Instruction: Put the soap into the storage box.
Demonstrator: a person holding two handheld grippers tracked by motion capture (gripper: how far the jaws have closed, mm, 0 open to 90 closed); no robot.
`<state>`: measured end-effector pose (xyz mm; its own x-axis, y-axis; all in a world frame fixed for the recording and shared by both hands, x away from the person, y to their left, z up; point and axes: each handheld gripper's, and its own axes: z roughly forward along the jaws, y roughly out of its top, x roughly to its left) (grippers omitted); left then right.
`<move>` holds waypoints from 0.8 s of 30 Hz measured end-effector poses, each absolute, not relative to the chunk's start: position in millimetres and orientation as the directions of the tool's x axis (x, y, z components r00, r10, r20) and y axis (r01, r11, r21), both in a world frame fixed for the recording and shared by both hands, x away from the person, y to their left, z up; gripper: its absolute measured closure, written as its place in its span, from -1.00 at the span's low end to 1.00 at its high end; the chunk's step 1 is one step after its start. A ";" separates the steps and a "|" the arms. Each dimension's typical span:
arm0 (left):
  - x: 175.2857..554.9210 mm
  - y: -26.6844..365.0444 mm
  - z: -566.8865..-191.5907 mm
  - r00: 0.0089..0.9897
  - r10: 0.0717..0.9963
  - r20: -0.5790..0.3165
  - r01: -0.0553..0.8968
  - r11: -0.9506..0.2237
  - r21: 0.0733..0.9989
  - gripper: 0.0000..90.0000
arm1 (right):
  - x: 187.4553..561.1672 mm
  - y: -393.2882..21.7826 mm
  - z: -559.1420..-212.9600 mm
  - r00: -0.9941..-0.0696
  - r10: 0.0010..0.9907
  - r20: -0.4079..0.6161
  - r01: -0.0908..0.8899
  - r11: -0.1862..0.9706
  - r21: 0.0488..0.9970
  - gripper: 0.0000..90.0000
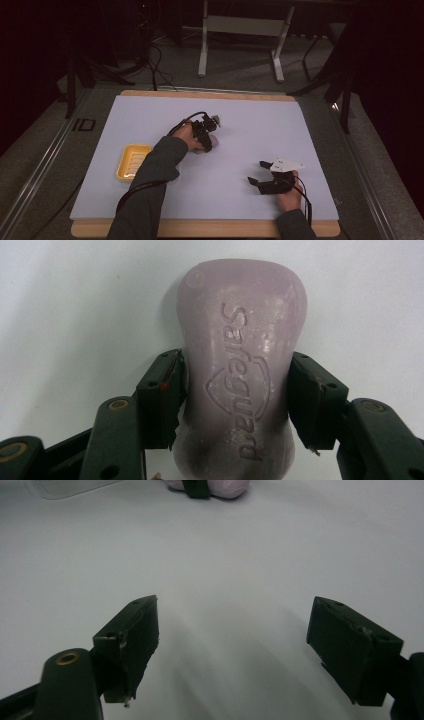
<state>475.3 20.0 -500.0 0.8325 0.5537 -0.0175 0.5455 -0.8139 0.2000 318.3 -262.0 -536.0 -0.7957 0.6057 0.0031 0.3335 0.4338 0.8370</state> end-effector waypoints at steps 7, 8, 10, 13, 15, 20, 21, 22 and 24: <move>474.8 17.3 -499.6 0.833 0.554 -0.005 0.545 -0.817 0.188 -0.01 | 318.3 -261.7 -536.0 -0.796 0.605 0.001 0.332 0.436 0.836 -0.55; 474.7 16.3 -499.2 0.838 0.546 0.000 0.537 -0.823 0.184 0.00 | 318.3 -261.7 -536.0 -0.796 0.605 0.003 0.334 0.435 0.836 -0.55; 474.4 14.3 -498.8 0.844 0.536 0.003 0.527 -0.831 0.178 0.03 | 318.4 -261.8 -536.0 -0.797 0.605 0.002 0.334 0.436 0.836 -0.55; 474.0 12.3 -498.4 0.847 0.531 0.007 0.522 -0.836 0.170 0.08 | 318.4 -261.6 -536.0 -0.796 0.605 0.002 0.334 0.437 0.835 -0.55; 474.3 12.7 -498.3 0.847 0.532 0.006 0.524 -0.835 0.170 0.09 | 318.4 -261.5 -536.1 -0.796 0.605 0.002 0.334 0.437 0.835 -0.55; 474.1 11.9 -498.0 0.848 0.531 0.008 0.522 -0.836 0.167 0.10 | 318.5 -261.6 -536.1 -0.796 0.605 0.003 0.335 0.437 0.835 -0.55; 474.2 11.7 -497.9 0.849 0.529 0.009 0.520 -0.838 0.167 0.10 | 318.5 -261.7 -536.0 -0.797 0.604 0.004 0.335 0.436 0.835 -0.55; 474.3 11.7 -497.9 0.849 0.529 0.009 0.520 -0.838 0.167 0.10 | 318.5 -261.7 -536.0 -0.797 0.604 0.004 0.335 0.436 0.835 -0.55; 474.1 11.8 -497.9 0.848 0.530 0.007 0.522 -0.836 0.169 0.10 | 318.5 -261.7 -536.0 -0.797 0.604 0.004 0.335 0.436 0.836 -0.55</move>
<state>474.1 11.8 -497.9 0.8477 0.5304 0.0070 0.5218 -0.8362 0.1689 318.5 -261.7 -536.0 -0.7967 0.6044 0.0038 0.3346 0.4358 0.8355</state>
